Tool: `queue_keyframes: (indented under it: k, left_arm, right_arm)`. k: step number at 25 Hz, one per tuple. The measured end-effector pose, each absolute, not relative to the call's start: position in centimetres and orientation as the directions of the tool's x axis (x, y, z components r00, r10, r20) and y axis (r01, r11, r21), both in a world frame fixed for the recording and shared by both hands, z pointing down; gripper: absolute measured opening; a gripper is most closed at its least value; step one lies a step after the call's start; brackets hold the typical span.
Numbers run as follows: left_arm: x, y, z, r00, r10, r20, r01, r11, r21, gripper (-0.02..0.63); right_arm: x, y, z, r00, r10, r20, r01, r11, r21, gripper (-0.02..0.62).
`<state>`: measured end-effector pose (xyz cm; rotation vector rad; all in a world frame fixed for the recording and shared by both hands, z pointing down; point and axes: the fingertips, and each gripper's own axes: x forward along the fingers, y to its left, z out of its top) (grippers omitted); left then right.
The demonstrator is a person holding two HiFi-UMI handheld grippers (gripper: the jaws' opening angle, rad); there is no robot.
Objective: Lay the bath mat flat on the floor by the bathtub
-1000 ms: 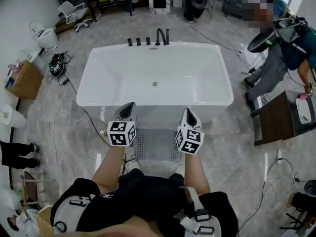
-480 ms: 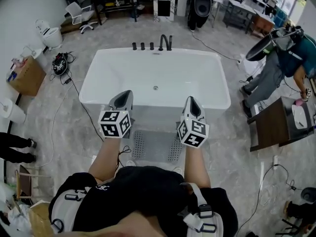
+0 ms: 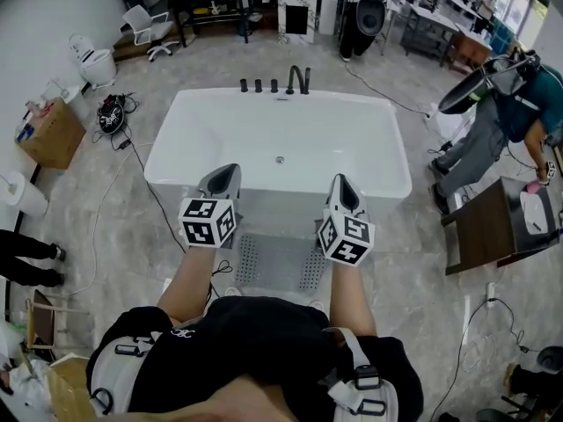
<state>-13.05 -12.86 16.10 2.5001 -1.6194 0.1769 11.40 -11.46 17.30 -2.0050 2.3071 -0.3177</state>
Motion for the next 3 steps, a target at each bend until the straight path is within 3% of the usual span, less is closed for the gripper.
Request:
queue_keyframes:
  k: [3]
  left_arm:
    - [-12.84,-12.73,16.38,0.415,-0.89,0.19,-0.91,-0.407,0.082,0.003]
  right_arm:
    - [11.47,-11.12,16.83,-0.16,-0.985,0.068,-0.963,0.141,-0.228,0.006]
